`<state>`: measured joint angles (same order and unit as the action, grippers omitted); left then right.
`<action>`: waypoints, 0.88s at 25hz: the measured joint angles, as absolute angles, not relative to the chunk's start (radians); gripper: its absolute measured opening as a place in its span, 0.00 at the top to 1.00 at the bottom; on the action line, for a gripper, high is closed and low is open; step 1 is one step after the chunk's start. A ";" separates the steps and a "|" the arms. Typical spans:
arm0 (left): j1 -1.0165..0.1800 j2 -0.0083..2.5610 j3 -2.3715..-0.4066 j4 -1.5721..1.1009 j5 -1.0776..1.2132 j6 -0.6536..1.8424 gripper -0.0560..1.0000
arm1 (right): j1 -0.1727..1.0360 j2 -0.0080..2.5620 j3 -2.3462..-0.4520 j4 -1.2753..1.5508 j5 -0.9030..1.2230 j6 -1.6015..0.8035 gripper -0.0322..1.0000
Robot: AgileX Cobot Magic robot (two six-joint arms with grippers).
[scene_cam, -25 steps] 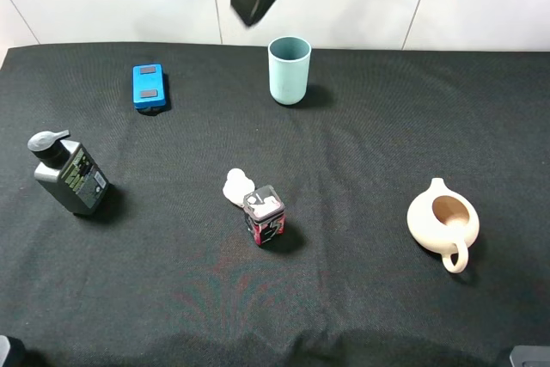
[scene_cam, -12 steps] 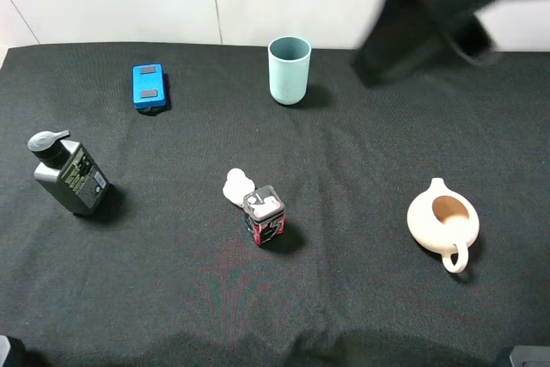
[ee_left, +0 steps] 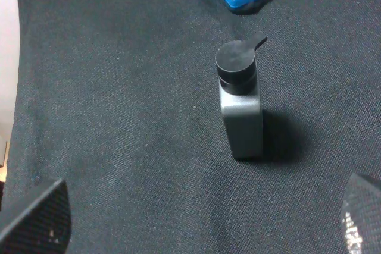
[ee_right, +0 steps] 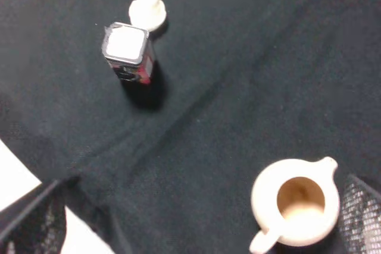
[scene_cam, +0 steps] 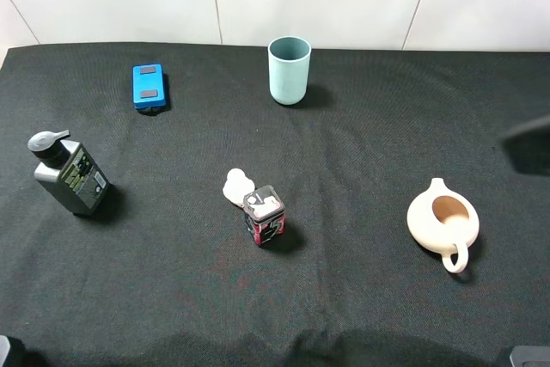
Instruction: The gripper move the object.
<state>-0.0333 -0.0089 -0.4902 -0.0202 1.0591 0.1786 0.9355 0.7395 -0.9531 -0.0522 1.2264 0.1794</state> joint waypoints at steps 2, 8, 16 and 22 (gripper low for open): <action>-0.033 -0.009 -0.490 -0.020 1.059 0.179 0.04 | 0.935 0.681 -0.928 -0.070 1.226 0.179 0.30; -0.033 -0.009 -0.490 -0.020 1.059 0.179 0.04 | 0.792 0.530 -0.849 -0.098 1.226 0.179 0.30; -0.033 -0.009 -0.490 -0.020 1.059 0.179 0.04 | 0.390 0.338 -0.700 -0.120 1.226 0.130 0.30; -0.033 -0.009 -0.490 -0.020 1.059 0.179 0.04 | 0.230 0.170 -0.610 -0.120 1.157 0.115 0.30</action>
<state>-0.0333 -0.0089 -0.4902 -0.0202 1.0591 0.1786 0.2299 0.1703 -0.6104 -0.1201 1.1571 0.1151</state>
